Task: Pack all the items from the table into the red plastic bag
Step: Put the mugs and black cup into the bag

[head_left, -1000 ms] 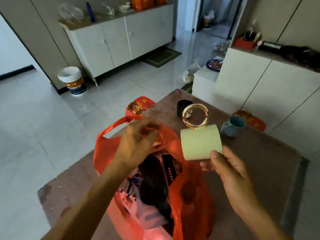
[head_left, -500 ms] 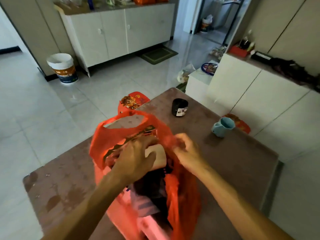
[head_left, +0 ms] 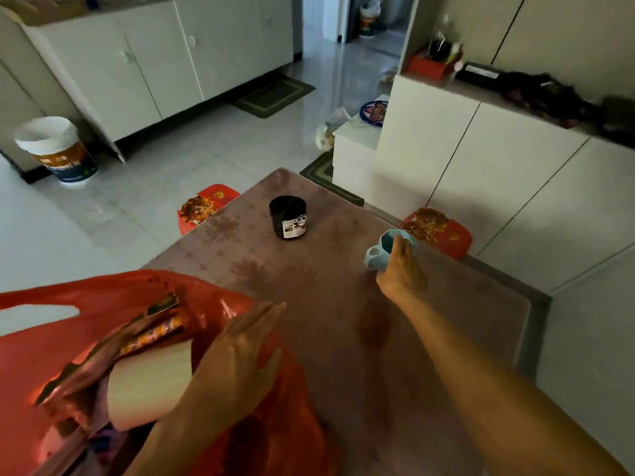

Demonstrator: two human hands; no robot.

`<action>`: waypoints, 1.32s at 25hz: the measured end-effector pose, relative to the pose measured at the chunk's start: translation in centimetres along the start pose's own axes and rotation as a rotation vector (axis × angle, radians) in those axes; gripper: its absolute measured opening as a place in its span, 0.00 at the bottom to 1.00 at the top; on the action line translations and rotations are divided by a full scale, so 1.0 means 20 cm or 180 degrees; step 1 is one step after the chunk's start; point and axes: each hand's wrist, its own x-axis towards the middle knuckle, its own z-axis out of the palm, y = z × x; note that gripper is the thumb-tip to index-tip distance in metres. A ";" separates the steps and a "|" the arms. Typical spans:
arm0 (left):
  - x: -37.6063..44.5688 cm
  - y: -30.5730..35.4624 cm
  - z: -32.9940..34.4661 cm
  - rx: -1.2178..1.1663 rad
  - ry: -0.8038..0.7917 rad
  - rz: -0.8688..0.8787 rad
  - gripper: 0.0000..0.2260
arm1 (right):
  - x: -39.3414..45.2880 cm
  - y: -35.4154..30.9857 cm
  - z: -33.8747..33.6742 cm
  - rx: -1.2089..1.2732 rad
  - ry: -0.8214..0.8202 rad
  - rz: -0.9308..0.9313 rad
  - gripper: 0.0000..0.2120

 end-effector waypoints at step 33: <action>-0.67 -0.13 -0.63 -0.0715 0.0820 0.0163 0.14 | -1.10 -0.80 -0.36 0.0820 -0.0623 -0.1301 0.04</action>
